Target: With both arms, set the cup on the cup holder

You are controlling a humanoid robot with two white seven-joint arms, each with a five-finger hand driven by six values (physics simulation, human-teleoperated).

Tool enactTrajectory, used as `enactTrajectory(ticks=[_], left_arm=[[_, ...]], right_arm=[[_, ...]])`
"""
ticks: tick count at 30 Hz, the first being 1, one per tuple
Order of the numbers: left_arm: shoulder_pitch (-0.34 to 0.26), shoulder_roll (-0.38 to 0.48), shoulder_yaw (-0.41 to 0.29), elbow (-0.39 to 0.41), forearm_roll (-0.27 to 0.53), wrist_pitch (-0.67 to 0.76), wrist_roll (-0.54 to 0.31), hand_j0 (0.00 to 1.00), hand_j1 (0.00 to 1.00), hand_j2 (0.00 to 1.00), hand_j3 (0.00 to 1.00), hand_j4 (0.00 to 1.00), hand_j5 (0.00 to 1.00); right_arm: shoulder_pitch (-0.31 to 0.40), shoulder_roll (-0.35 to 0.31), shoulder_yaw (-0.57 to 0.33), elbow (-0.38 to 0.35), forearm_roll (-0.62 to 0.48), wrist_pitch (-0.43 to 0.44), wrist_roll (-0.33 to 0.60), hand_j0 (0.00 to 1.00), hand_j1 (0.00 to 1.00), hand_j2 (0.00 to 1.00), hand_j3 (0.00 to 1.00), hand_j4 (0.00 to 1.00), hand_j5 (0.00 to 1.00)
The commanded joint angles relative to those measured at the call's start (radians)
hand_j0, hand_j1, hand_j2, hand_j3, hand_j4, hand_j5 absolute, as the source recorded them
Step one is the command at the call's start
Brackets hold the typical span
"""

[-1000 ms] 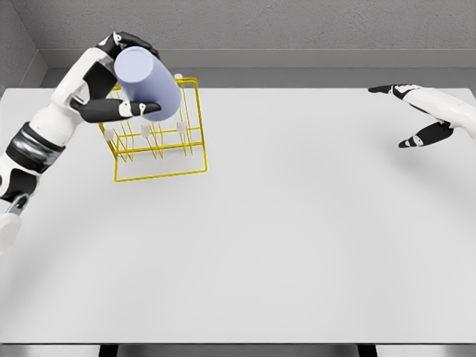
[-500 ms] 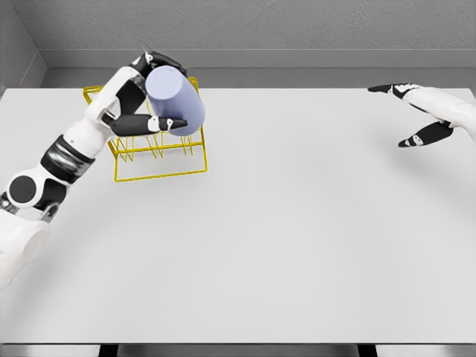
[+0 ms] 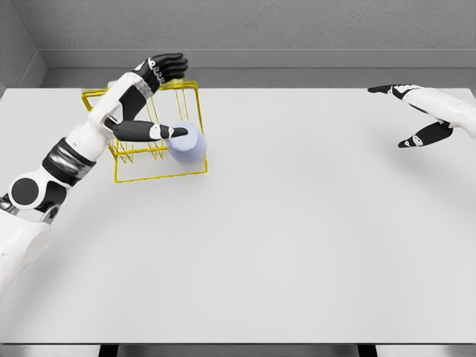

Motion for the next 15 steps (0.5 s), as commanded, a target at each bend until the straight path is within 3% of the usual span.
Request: enactTrajectory(ticks=[1, 7, 9, 12, 15], left_arm=[[0.0, 0.003, 0.002, -0.004, 0.006, -0.001, -0.001, 1.0, 1.0, 1.0, 1.0, 1.0, 1.0], [0.002, 0.009, 0.002, -0.018, 0.01, -0.044, -0.039, 1.0, 1.0, 1.0, 1.0, 1.0, 1.0], [0.005, 0.024, 0.002, -0.061, 0.009, -0.095, -0.099, 1.0, 1.0, 1.0, 1.0, 1.0, 1.0], [0.04, 0.07, 0.009, -0.136, 0.015, -0.096, -0.122, 1.0, 1.0, 1.0, 1.0, 1.0, 1.0], [0.049, 0.099, 0.012, -0.147, 0.015, -0.173, -0.164, 1.0, 1.0, 1.0, 1.0, 1.0, 1.0]], right_arm=[[0.0, 0.0, -0.001, 0.0, -0.007, 0.002, 0.0, 1.0, 1.0, 1.0, 1.0, 1.0, 1.0], [0.0, 0.0, -0.001, 0.0, -0.007, 0.002, 0.0, 1.0, 1.0, 1.0, 1.0, 1.0, 1.0], [0.0, 0.0, -0.001, 0.0, -0.007, 0.002, 0.0, 1.0, 1.0, 1.0, 1.0, 1.0, 1.0], [0.0, -0.002, -0.001, 0.0, -0.007, 0.002, 0.0, 1.0, 1.0, 1.0, 1.0, 1.0, 1.0], [0.0, -0.002, -0.001, 0.0, -0.007, 0.002, 0.0, 1.0, 1.0, 1.0, 1.0, 1.0, 1.0]])
